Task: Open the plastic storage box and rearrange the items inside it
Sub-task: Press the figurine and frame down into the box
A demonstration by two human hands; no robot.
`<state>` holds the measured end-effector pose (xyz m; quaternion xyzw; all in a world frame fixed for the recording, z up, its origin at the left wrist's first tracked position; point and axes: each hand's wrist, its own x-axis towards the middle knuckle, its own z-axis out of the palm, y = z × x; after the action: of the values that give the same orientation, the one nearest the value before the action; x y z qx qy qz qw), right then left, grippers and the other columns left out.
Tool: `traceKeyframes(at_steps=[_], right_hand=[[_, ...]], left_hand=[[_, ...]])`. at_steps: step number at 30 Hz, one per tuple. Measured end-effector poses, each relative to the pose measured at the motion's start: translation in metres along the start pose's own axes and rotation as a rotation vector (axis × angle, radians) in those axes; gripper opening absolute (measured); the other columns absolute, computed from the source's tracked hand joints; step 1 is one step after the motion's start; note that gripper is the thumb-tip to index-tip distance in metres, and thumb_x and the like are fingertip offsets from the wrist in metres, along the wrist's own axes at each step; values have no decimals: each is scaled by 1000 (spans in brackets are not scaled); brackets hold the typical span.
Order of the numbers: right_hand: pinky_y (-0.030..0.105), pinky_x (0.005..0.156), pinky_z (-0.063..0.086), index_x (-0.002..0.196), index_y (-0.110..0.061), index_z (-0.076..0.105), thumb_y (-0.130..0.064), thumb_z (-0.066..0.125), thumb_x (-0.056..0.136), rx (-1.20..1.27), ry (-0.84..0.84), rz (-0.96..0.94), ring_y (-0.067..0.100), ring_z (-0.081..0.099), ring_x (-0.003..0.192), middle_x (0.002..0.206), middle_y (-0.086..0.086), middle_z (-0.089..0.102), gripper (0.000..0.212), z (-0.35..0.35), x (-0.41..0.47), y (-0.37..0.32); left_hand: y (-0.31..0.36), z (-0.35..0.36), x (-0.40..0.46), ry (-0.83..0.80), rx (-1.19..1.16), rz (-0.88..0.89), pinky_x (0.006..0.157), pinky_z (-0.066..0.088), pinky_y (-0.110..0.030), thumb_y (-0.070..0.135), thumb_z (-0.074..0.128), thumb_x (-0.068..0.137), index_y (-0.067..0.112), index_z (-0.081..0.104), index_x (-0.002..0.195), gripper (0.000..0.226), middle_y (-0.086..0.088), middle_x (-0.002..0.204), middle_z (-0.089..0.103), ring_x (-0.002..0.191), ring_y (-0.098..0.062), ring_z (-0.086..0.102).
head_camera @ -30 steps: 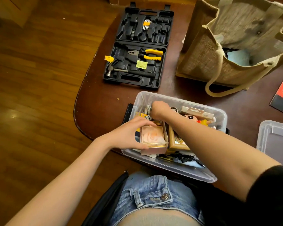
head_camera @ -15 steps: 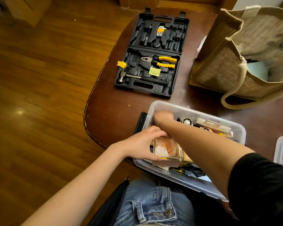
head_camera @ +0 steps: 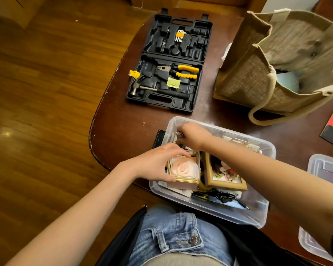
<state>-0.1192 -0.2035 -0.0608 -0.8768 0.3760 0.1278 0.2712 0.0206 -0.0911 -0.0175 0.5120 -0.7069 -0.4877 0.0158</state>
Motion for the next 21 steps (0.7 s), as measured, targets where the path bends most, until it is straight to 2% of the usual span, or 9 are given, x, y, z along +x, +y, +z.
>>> traceKeyframes(at_steps=[2,5,8,10,11,14,17,19,21], right_hand=[[28,62,35,82,-10,61,-27,63,86,93,78,-44,20,55,74,81,3,64,18,-14,-22,8],[30,62,42,82,-11,65,-32,66,85,233,147,-37,17,58,67,72,1,66,21,-26,-63,25],[27,56,37,69,-15,54,-38,61,88,378,275,54,16,54,58,61,-1,58,31,-27,-103,43],[35,59,39,68,-13,48,-40,49,94,431,361,157,20,55,60,61,3,56,38,-23,-123,56],[36,60,39,68,-11,47,-38,44,97,450,399,205,20,56,61,61,4,56,40,-20,-131,62],[27,58,36,69,-11,46,-36,37,100,516,492,343,13,52,58,60,1,55,40,-13,-153,79],[37,63,37,77,-8,51,-34,35,101,507,506,415,23,53,67,70,7,56,39,-6,-167,90],[37,66,38,87,-7,55,-32,35,101,472,475,456,26,55,77,81,10,60,35,-1,-173,95],[39,70,41,98,-6,54,-29,36,101,446,436,489,30,56,83,91,11,62,29,4,-175,99]], left_hand=[[2,-4,5,-19,82,-21,111,29,-31,29,74,76,40,38,135,71,11,137,36,130,-6,30],[12,-11,18,-60,200,-76,110,29,-35,41,73,76,36,41,135,67,7,137,39,130,-12,30],[33,-11,39,-12,269,-114,105,35,-39,60,61,79,27,55,122,54,2,132,46,126,-15,38],[51,-4,57,63,298,-77,101,38,-40,58,56,84,25,60,109,41,0,126,51,120,-17,44],[59,0,66,84,314,-52,99,40,-40,55,55,86,24,60,109,38,0,123,52,117,-18,47],[80,19,94,37,377,-55,93,45,-41,51,57,86,20,52,123,49,-5,124,54,113,-23,51],[88,33,114,76,412,-89,87,47,-40,57,60,81,15,48,123,60,-7,121,57,109,-26,54],[90,38,123,133,450,-51,84,49,-40,58,64,76,19,48,123,63,-3,122,59,108,-25,55],[90,42,128,123,505,-7,88,48,-40,58,70,71,23,45,129,72,0,128,56,113,-24,53]])
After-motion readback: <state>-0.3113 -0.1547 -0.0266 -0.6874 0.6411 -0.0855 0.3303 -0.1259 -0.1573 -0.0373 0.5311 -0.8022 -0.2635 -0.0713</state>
